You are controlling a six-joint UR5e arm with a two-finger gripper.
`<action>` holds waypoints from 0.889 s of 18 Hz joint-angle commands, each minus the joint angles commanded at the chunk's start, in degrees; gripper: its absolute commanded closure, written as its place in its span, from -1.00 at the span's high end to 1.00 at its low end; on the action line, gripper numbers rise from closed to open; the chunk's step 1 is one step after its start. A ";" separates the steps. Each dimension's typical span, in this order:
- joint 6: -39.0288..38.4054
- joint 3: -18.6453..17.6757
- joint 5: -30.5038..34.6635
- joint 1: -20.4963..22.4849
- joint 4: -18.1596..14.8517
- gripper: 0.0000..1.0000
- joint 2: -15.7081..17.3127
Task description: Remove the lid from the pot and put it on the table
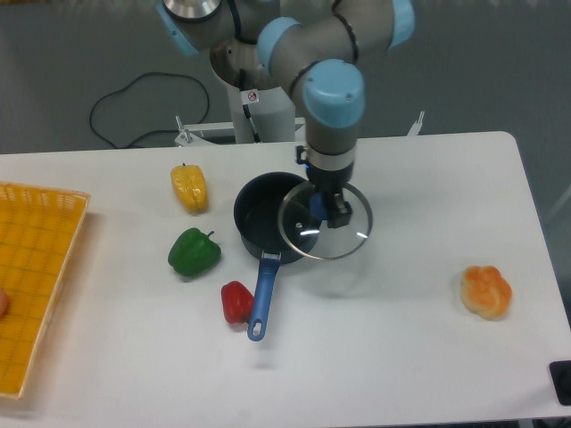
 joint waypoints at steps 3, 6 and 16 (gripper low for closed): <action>-0.35 4.65 0.00 1.58 -0.10 -0.13 -4.73; -0.97 6.77 0.17 2.64 0.17 -0.13 -7.91; -2.55 10.21 2.55 5.36 0.34 -0.14 -13.46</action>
